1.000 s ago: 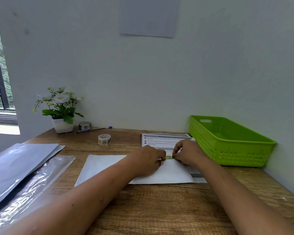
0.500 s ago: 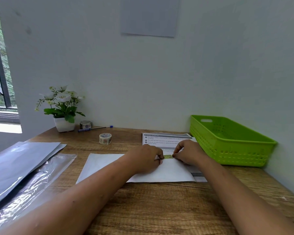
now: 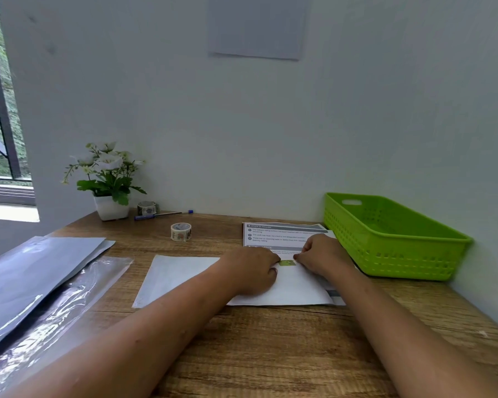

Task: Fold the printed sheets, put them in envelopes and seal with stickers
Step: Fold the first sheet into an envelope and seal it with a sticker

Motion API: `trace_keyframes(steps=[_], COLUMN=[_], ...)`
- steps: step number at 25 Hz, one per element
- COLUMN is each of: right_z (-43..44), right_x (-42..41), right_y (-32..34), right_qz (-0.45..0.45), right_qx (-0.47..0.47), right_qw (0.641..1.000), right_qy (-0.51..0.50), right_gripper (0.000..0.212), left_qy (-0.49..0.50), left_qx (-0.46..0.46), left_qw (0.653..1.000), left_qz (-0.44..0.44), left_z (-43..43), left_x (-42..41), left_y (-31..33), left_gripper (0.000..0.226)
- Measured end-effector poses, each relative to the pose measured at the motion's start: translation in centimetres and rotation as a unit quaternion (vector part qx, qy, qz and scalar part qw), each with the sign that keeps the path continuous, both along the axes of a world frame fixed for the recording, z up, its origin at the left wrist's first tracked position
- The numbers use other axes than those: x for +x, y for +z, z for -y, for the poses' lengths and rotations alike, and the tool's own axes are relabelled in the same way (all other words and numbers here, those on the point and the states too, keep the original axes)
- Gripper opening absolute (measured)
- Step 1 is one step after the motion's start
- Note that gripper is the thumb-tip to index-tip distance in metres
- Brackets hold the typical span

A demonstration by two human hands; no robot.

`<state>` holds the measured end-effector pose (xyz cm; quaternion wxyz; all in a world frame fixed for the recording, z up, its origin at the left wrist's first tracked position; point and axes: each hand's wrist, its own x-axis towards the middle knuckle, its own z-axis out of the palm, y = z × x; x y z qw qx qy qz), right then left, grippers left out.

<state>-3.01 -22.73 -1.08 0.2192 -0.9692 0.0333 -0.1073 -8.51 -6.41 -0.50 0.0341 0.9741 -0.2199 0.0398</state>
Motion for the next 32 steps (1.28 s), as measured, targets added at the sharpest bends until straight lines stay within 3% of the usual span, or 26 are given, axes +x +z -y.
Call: trace_keyframes(steps=[2,7,15,26,32], right_z=[-0.1,-0.8,0.6,0.2,0.4], right_x=[-0.3,-0.7,-0.5,-1.4,-1.1], right_y=[-0.1,-0.1,0.4,1.4,2.0], right_qz=[0.006,0.002,-0.016,-0.091,-0.132], right_qx=[-0.011,-0.023,0.022,0.020,0.096], right_qw=[1.000,1.000,0.999,0.994,0.984], right_qy=[0.005,0.002,0.034,0.063,0.075], right_gripper=[0.025,0.040,0.018,0.053,0.036], left_qy=[-0.005,-0.001,0.013,0.012,0.039], left_qx=[0.009,0.020,0.008,0.074,0.074], left_qw=[1.000,1.000,1.000,0.997,0.996], left_qz=[0.012,0.019,-0.007,-0.028,-0.017], left_z=[0.0,0.0,-0.1,0.0,0.2], left_x=[0.0,0.3,0.3,-0.3,0.1], left_y=[-0.2,-0.7,-0.1,0.4,0.2], left_gripper=[0.044,0.047,0.047,0.049,0.057])
